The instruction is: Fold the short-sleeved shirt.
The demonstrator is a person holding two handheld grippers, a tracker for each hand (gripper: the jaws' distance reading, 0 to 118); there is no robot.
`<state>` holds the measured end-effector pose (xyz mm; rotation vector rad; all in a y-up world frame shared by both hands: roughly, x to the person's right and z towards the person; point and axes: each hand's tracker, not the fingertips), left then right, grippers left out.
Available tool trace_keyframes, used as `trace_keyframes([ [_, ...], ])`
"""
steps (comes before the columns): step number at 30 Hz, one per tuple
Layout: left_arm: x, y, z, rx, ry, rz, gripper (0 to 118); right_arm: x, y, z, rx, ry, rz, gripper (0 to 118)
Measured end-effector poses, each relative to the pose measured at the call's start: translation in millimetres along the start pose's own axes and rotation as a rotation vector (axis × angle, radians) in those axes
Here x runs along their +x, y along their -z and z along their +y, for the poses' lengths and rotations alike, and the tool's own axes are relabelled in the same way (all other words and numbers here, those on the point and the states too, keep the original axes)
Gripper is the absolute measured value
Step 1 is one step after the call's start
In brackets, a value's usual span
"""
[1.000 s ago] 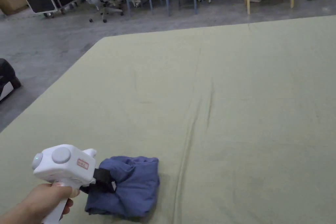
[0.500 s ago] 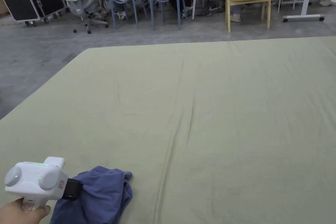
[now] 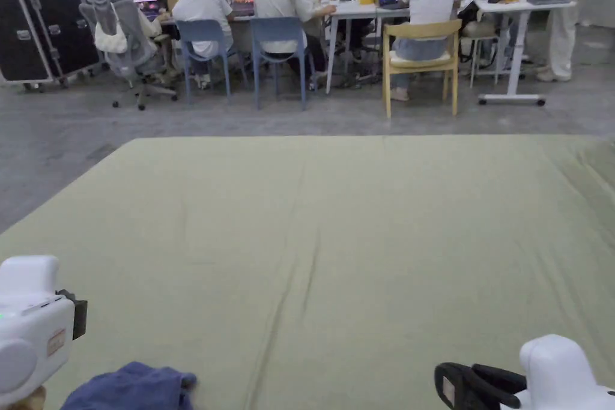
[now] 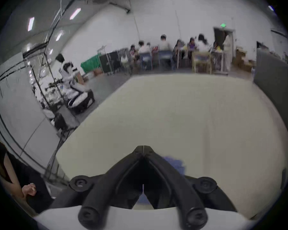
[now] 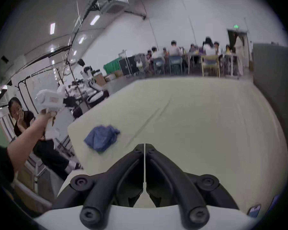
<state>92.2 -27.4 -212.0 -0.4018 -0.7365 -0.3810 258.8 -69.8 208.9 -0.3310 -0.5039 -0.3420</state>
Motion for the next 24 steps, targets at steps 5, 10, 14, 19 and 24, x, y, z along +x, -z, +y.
trace_keyframes([
  [5,88,-25,38,0.185,0.053,-0.128,0,31,-21,57,0.15,-0.007,-0.185,3],
  [10,186,-79,68,0.348,-0.003,-0.273,0,70,-74,101,0.284,-0.02,-0.425,3],
  [14,235,-107,78,0.372,-0.027,-0.383,0,86,-109,111,0.328,-0.02,-0.614,3],
  [19,253,-127,77,0.352,-0.031,-0.428,0,86,-124,102,0.331,-0.039,-0.68,4],
  [24,240,-134,81,0.355,-0.049,-0.411,0,75,-119,103,0.344,-0.043,-0.653,4],
])
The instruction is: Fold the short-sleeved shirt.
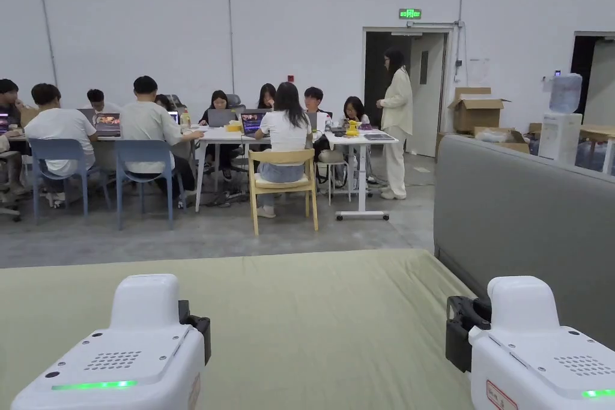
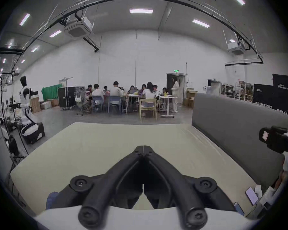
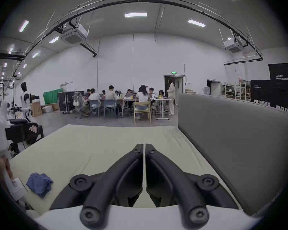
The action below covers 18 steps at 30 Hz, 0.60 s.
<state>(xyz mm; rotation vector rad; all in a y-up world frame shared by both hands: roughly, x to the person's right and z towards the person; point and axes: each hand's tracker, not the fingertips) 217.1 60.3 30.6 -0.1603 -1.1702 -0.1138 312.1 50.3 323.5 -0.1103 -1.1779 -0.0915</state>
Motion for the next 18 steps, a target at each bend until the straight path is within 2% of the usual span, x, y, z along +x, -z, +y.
trace_keyframes([
  [9,-17,-15,6,0.02,-0.005,0.039,0,-26,1,3,0.014,-0.02,0.051,4],
  [18,-20,-19,6,0.015,-0.002,0.04,0,-36,4,7,0.014,-0.017,0.072,4],
])
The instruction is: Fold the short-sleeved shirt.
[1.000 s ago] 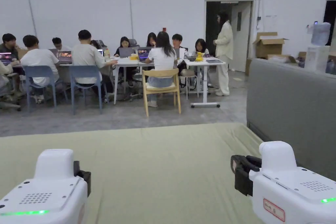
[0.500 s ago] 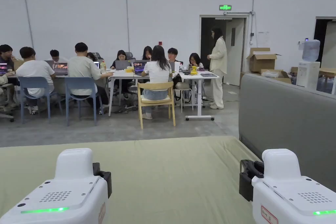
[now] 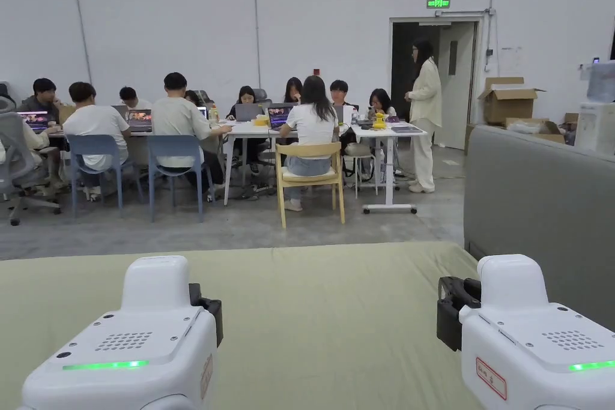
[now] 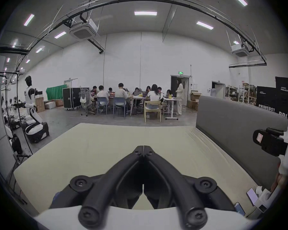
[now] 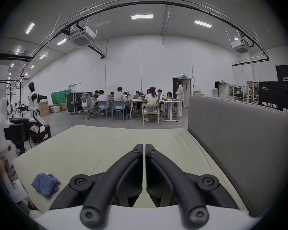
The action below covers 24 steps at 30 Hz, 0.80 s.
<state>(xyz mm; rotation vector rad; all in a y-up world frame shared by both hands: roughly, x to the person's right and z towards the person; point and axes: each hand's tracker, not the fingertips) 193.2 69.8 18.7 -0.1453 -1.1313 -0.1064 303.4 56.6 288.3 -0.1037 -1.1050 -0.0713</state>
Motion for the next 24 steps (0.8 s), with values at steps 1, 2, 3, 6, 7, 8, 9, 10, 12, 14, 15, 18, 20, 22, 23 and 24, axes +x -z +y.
trace_keyframes([
  [1,0,0,0,0.002,0.0,0.001,0,0,1,1,0.0,-0.002,0.001,4],
  [2,-1,-1,0,0.004,0.002,0.005,0,-2,2,1,0.001,-0.004,0.002,4],
  [3,-1,-1,0,0.007,0.004,0.009,0,-3,2,1,0.002,-0.005,0.004,4],
  [6,-4,-1,2,0.01,-0.003,0.012,0,-5,5,2,0.005,-0.008,0.012,4],
  [7,-4,-1,2,0.011,-0.005,0.01,0,-6,5,3,0.005,-0.012,0.012,4],
  [8,-4,-2,2,0.011,-0.005,0.011,0,-7,5,3,0.007,-0.016,0.01,4],
  [9,-4,-2,3,0.014,-0.002,0.013,0,-7,5,4,0.011,-0.02,0.008,4],
  [10,-4,-2,3,0.018,0.001,0.016,0,-7,6,4,0.014,-0.023,0.008,4],
  [12,-4,-2,5,0.025,0.006,0.012,0,-7,8,5,0.019,-0.023,0.007,4],
  [14,-4,-2,6,0.038,0.034,0.023,44,-6,10,8,0.019,-0.023,0.018,41],
  [15,-4,1,6,0.018,0.044,0.045,111,-7,14,9,0.008,-0.017,0.009,110],
  [18,-8,-3,2,0.047,0.036,0.021,118,-12,6,6,-0.009,0.037,0.073,118],
  [20,-6,-3,1,0.046,0.031,0.032,118,-17,1,4,-0.017,0.033,0.107,118],
  [22,-6,-5,1,0.046,0.031,0.037,118,-10,8,8,-0.015,0.018,0.13,118],
  [23,-6,-6,1,0.046,0.033,0.034,118,-11,8,7,-0.012,0.01,0.135,118],
  [24,-5,-6,0,0.046,0.035,0.036,118,-13,7,7,-0.01,-0.001,0.138,118],
])
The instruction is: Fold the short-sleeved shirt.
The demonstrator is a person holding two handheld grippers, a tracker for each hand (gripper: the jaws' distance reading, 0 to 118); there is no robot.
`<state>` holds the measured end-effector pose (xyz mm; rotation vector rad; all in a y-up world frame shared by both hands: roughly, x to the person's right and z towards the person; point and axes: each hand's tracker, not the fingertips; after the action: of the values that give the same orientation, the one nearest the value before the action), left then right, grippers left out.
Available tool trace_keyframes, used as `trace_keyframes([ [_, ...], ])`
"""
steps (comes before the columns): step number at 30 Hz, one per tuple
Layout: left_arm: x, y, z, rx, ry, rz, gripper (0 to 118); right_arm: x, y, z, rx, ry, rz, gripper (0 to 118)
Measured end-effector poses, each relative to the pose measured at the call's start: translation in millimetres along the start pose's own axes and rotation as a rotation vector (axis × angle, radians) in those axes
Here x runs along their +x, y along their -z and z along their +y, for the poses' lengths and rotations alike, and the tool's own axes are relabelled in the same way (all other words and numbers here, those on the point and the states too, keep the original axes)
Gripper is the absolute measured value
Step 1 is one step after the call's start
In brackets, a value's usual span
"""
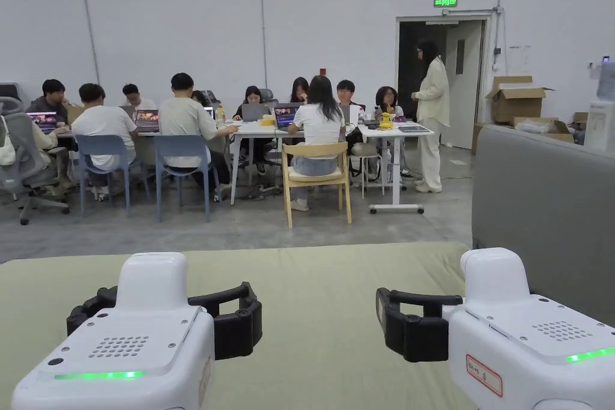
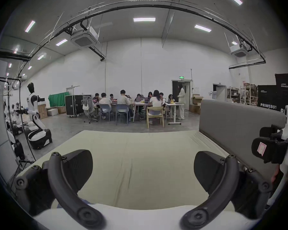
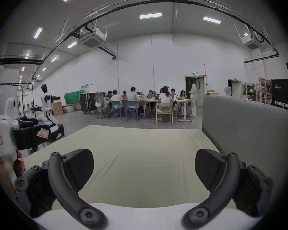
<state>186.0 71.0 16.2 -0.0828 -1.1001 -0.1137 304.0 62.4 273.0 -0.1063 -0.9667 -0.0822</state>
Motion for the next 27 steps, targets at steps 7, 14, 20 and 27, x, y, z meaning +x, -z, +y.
trace_keyframes([
  [7,-2,-8,6,0.018,-0.021,0.004,118,-11,-3,4,0.004,-0.007,-0.075,118],
  [14,1,-13,8,0.029,-0.017,-0.001,118,-14,-2,5,-0.023,0.007,-0.121,118],
  [20,2,-15,9,0.022,-0.022,-0.01,118,-13,-4,7,-0.026,0.043,-0.079,118],
  [27,-2,-15,9,0.013,-0.041,-0.016,118,-15,-6,9,-0.017,0.049,-0.087,118],
])
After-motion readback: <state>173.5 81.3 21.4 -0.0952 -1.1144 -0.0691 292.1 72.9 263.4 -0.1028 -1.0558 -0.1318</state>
